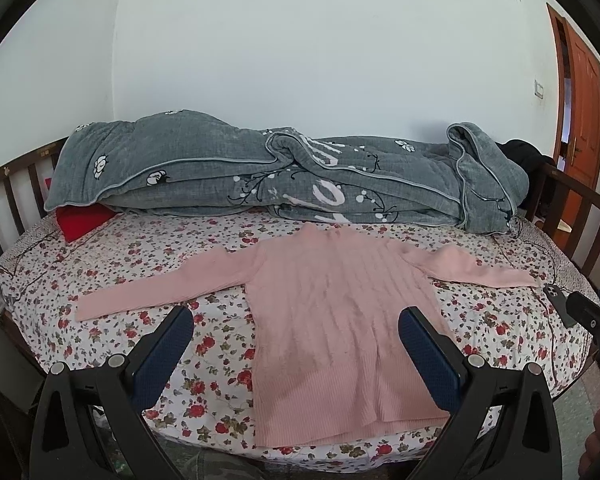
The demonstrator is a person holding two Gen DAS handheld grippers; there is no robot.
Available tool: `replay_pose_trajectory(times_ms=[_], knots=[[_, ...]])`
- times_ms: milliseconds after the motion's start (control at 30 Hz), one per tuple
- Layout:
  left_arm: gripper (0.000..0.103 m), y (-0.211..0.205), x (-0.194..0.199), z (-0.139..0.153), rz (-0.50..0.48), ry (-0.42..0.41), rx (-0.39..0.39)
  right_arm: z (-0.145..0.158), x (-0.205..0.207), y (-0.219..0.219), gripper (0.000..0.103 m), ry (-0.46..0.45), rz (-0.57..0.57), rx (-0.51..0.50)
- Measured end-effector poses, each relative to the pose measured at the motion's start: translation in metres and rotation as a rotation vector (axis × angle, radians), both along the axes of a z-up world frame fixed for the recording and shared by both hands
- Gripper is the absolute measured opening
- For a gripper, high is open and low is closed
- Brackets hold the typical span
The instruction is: Fold small clothes
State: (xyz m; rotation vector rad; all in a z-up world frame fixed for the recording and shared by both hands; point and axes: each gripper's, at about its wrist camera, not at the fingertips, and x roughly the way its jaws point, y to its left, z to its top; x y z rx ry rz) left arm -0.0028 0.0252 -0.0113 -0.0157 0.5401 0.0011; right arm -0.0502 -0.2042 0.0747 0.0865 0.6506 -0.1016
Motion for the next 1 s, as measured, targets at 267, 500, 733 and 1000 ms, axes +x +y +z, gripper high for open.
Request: replay_pose_trajectory(times_ms=[267, 500, 733, 1000], knots=[[0.103, 0.002, 0.0, 0.0, 0.0, 0.001, -0.007, 0.0, 0.0, 0.0, 0.103, 0.0, -0.001, -0.002], [0.103, 0.003, 0.001, 0.0, -0.003, 0.002, -0.01, -0.001, 0.002, 0.004, 0.103, 0.004, 0.003, -0.006], [0.103, 0.004, 0.008, -0.006, -0.015, -0.002, -0.009, -0.003, 0.004, 0.008, 0.103, 0.0, 0.002, -0.015], [0.103, 0.022, 0.024, -0.031, -0.028, 0.019, -0.053, -0.015, 0.014, 0.014, 0.103, 0.003, 0.019, 0.003]])
